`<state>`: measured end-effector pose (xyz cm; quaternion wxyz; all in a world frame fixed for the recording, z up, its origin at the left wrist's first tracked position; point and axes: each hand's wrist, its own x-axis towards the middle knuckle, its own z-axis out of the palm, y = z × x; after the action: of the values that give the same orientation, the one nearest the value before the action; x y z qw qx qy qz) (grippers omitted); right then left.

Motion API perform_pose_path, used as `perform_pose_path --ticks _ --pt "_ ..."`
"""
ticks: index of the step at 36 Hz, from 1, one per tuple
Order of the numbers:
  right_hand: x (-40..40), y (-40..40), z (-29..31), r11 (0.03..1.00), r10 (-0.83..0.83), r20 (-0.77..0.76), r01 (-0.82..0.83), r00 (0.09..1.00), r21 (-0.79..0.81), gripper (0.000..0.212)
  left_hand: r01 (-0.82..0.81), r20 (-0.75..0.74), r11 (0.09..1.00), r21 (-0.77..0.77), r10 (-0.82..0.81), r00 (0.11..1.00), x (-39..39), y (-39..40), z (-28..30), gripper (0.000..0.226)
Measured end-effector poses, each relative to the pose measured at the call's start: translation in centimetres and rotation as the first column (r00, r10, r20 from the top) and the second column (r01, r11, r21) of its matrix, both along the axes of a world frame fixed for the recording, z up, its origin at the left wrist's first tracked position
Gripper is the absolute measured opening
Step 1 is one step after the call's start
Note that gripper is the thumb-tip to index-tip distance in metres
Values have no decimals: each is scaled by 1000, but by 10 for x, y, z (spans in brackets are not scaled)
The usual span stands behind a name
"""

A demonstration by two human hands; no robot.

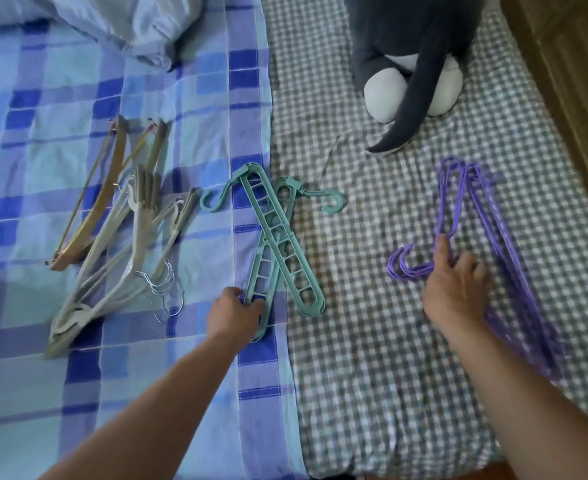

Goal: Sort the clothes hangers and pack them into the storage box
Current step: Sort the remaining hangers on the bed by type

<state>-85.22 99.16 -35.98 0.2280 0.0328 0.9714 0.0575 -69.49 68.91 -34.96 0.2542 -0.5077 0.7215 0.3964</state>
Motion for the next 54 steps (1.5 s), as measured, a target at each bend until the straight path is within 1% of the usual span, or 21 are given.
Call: perform_pose_path --ticks 2,4,5,7,9,12,14,16,18,19,22,25,27,30,34,37,41,45,49,52,54 --pt "8 -16 12 997 7 -130 -18 991 -81 88 114 24 992 -57 -113 993 -2 7 1 70" --pt "23 -48 21 948 64 -230 -131 971 -289 79 242 51 963 -115 -237 970 -1 16 2 76" --pt "33 -70 23 898 92 -211 -172 973 -405 78 306 57 941 -144 -301 952 1 19 2 71" --pt "53 -115 23 815 168 -58 -172 984 -553 84 404 52 894 -193 -402 914 6 22 2 54" --pt "72 -152 14 814 225 110 -125 968 -567 101 413 48 894 -175 -411 910 9 20 7 45" --pt "85 -182 13 845 212 154 -102 965 -525 105 350 42 924 -157 -347 937 15 9 32 39" --pt "80 -187 34 839 109 205 21 973 -544 94 371 44 911 -178 -370 928 21 -5 61 37" --pt "73 -178 66 805 65 275 112 959 -583 66 411 61 894 -179 -407 911 26 -19 91 37" --pt "68 -164 114 706 62 373 224 926 -672 25 450 95 884 -127 -441 893 30 -36 129 35" --pt "65 -155 134 637 33 447 326 894 -698 14 453 93 889 -72 -446 890 31 -44 142 36" --pt "61 -131 203 499 -45 636 569 770 -654 12 351 -16 923 160 -353 935 39 -74 200 59" --pt "62 -112 251 542 -77 671 596 737 -592 23 354 -64 916 189 -348 935 56 -97 251 48" --pt "65 -104 266 589 -80 673 579 736 -563 24 298 -86 930 217 -286 955 63 -103 271 50" --pt "74 -104 281 636 -91 657 551 748 -540 28 271 -82 936 223 -259 962 70 -102 299 30" --pt "69 -115 298 727 -115 551 448 826 -520 29 331 -128 938 106 -317 940 63 -105 312 31" --pt "59 -123 313 719 -121 435 381 892 -581 32 359 -150 933 -35 -360 921 49 -101 323 36" --pt "51 -130 327 702 -96 241 237 966 -672 23 309 -271 930 -199 -355 895 33 -87 326 24" --pt "41 -137 307 719 -86 124 147 989 -679 31 255 -286 911 -323 -351 891 11 -66 297 42" --pt "38 -140 230 789 -66 80 102 995 -606 65 231 -294 911 -342 -337 895 -9 -35 225 46" --pt "59 -129 143 891 -18 139 79 990 -447 75 241 -226 942 -234 -294 929 -10 -2 145 42" --pt "91 -113 92 934 15 238 72 971 -351 80 275 -130 953 -124 -291 948 12 21 89 42"
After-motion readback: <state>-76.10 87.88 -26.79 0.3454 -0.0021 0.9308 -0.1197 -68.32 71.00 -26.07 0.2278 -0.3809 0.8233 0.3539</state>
